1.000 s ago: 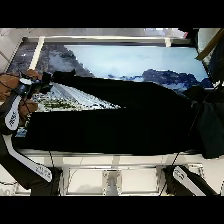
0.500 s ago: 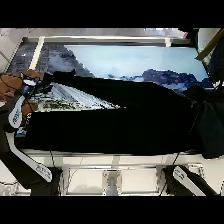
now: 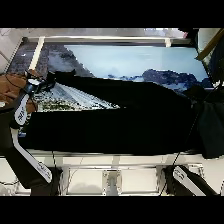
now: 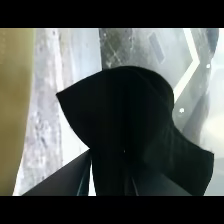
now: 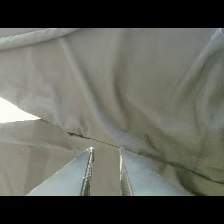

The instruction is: Fold the clothes and pants, and hang the long-sleeved shirts on hangers.

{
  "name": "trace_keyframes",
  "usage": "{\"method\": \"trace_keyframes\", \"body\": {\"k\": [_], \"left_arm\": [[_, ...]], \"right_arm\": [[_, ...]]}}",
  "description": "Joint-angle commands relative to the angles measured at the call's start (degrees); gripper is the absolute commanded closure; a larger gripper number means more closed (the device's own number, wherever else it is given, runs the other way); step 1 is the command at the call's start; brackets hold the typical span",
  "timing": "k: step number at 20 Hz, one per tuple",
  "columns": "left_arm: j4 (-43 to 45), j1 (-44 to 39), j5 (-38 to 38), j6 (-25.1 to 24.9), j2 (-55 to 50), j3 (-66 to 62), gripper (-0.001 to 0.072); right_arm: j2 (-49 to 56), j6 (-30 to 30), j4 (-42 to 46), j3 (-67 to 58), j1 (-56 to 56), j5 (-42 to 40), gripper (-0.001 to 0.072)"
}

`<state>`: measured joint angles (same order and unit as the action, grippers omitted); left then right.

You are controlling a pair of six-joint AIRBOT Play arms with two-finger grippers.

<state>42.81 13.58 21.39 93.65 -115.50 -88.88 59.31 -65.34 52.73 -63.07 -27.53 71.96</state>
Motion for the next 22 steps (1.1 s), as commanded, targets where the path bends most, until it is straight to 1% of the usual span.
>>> {"method": "trace_keyframes", "body": {"k": [1, 2, 4, 7, 8, 9, 11, 12, 13, 15, 16, 17, 19, 21, 22], "left_arm": [[0.4, 0.0, -0.4, -0.3, -1.0, -0.4, 0.0549], [0.4, 0.0, -0.4, -0.8, -0.9, -0.7, 0.0696], [0.4, 0.0, 0.0, -2.6, -0.1, -1.8, 0.0698], [0.7, 0.7, 0.7, -7.9, 4.9, -2.1, 0.0699], [1.5, 1.3, 2.1, -9.4, 7.4, -2.1, 0.0699], [4.5, 1.9, 3.9, -10.3, 9.8, -2.1, 0.0699], [15.1, 3.0, 10.1, -10.1, 15.1, -2.1, 0.0699], [19.5, 3.5, 14.6, -8.5, 16.9, -2.1, 0.0699], [23.0, 3.8, 20.4, -7.7, 18.2, -2.1, 0.0699], [29.6, 3.8, 32.9, -7.5, 19.2, -1.3, 0.0699], [32.1, 3.5, 36.6, -7.5, 19.8, 0.7, 0.0700], [34.1, 3.2, 37.7, -7.0, 21.0, 4.1, 0.0699], [36.7, 3.3, 36.4, -4.6, 24.5, 11.6, 0.0699], [38.8, 4.0, 34.8, -2.7, 27.9, 17.4, 0.0699], [39.3, 4.7, 34.6, -2.5, 29.6, 19.2, 0.0699]], "right_arm": [[0.0, -0.1, 0.0, -0.1, 0.1, 0.0, 0.0509], [0.0, -0.1, 0.0, -0.1, 0.1, 0.0, 0.0509], [0.0, -0.2, 0.0, -0.1, 0.1, 0.0, 0.0510], [-0.1, -0.2, 1.6, -0.1, 0.0, 0.0, 0.0509], [-0.1, -0.2, 2.7, -0.1, 0.0, 0.0, 0.0510], [-0.1, -0.2, 3.5, -0.1, 0.0, 0.1, 0.0510], [-0.1, -0.2, 4.2, -0.1, 0.0, 0.5, 0.0510], [-0.1, -0.2, 4.3, -0.1, 0.0, 0.5, 0.0510], [-0.1, -0.2, 4.3, -0.1, 0.0, 0.4, 0.0510], [-0.1, -0.2, 4.3, -0.1, 0.0, 0.5, 0.0510], [-0.1, -0.2, 4.3, -0.1, 0.0, 0.7, 0.0510], [-0.1, -0.2, 4.3, -0.1, 0.0, 1.2, 0.0510], [-0.1, -0.2, 5.0, -0.1, 0.0, 2.3, 0.0510], [-0.1, -0.1, 6.4, -0.1, 0.0, 1.5, 0.0510], [-0.1, -0.1, 7.4, -0.1, 0.0, 0.4, 0.0510]]}}
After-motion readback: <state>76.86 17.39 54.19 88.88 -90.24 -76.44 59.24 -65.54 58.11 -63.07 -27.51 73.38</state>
